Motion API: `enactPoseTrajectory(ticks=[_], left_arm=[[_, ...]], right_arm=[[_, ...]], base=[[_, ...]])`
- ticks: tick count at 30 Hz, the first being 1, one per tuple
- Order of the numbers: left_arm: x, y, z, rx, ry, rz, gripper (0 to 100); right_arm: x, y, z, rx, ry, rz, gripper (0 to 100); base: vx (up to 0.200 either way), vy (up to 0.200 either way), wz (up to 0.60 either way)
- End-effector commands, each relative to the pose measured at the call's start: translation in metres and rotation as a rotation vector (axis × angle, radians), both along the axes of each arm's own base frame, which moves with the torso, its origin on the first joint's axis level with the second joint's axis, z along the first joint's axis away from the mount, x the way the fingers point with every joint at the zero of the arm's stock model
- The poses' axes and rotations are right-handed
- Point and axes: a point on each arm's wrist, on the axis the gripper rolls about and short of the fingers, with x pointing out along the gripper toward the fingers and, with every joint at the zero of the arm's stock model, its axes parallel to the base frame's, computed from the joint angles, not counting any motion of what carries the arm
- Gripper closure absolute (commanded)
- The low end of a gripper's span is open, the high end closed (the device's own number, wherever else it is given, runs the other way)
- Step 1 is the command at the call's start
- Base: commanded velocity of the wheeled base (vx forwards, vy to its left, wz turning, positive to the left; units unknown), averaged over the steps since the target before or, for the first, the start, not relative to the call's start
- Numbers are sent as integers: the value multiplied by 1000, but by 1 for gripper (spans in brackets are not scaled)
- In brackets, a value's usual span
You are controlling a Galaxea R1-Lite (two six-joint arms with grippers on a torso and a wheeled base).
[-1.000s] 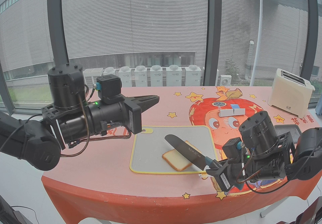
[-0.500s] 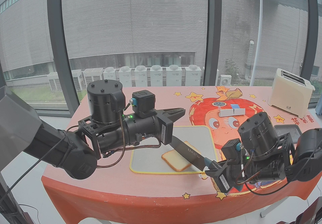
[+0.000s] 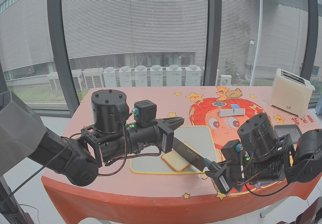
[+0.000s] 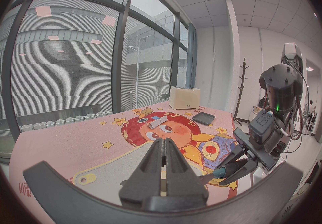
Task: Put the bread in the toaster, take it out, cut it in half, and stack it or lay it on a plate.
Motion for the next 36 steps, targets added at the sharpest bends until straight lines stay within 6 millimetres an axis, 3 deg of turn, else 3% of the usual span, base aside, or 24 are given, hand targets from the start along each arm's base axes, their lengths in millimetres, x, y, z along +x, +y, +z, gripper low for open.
enactPoseTrajectory(ticks=[1, 8, 18, 30, 36], left_arm=[[-9, 6, -2, -23, 17, 3, 100], [-19, 4, -2, -111, 54, -7, 100], [-13, 0, -4, -118, 49, 24, 100], [10, -21, -52, -102, 26, 13, 100], [11, -21, -58, -89, 42, 16, 100]], right_arm=[[-2, 2, 0, -2, -1, 5, 100], [-3, 1, 1, -4, -10, 1, 100], [-4, 1, 2, -1, -13, 4, 100], [-7, 2, 0, -8, -6, 15, 100], [-7, 2, 0, -7, -6, 16, 100]], base=[[0, 0, 0], [0, 0, 0], [0, 0, 0], [0, 0, 0], [0, 0, 0]])
